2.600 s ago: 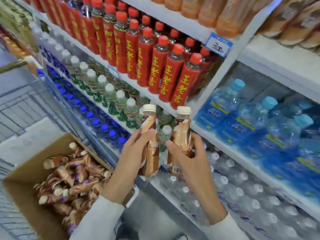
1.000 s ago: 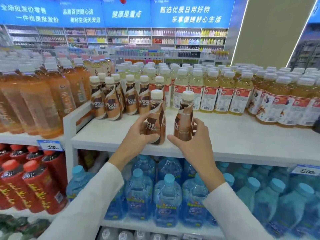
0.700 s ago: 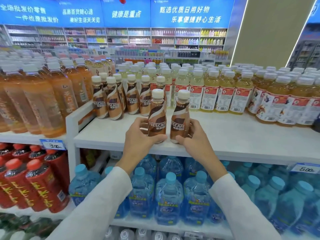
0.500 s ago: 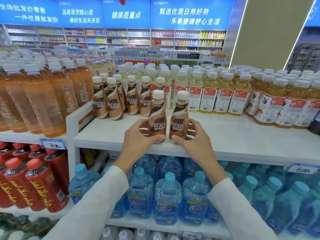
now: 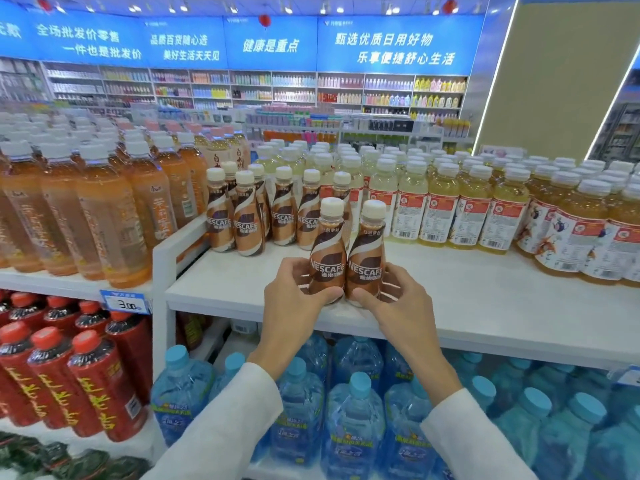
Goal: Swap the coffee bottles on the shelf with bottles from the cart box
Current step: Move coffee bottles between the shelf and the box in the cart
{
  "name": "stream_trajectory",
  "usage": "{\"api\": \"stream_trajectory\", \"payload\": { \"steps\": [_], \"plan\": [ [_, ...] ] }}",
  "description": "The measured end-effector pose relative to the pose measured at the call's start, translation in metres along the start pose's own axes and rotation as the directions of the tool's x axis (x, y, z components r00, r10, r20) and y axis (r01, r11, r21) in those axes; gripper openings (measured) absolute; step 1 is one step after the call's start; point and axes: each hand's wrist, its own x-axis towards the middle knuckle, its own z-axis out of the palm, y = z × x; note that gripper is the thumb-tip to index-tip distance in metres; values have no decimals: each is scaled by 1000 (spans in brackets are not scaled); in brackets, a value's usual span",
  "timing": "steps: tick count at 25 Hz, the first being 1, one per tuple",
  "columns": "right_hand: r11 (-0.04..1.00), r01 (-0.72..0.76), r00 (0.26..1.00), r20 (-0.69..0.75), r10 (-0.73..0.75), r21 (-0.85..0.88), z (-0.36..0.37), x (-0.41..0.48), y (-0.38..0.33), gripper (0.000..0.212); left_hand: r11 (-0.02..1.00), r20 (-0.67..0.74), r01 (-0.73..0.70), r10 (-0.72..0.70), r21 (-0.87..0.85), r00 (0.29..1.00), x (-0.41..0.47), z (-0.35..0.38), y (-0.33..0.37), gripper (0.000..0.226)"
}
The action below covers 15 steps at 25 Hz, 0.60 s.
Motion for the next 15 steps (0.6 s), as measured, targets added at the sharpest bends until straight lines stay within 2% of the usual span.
{"api": "stream_trajectory", "payload": {
  "steps": [8, 10, 15],
  "plan": [
    [997, 51, 993, 110, -44, -62, 81, 60, -28, 48, 984, -165, 29, 0, 175, 986, 79, -29, -29, 53],
    [997, 43, 994, 108, -37, -59, 97, 75, -27, 43, 983, -189, 53, -19, 177, 982, 91, -30, -32, 48],
    [998, 47, 997, 60, -44, -48, 114, 86, -20, 44, 989, -251, 103, -73, 108, 965, 103, -27, -33, 51]
  ]
}}
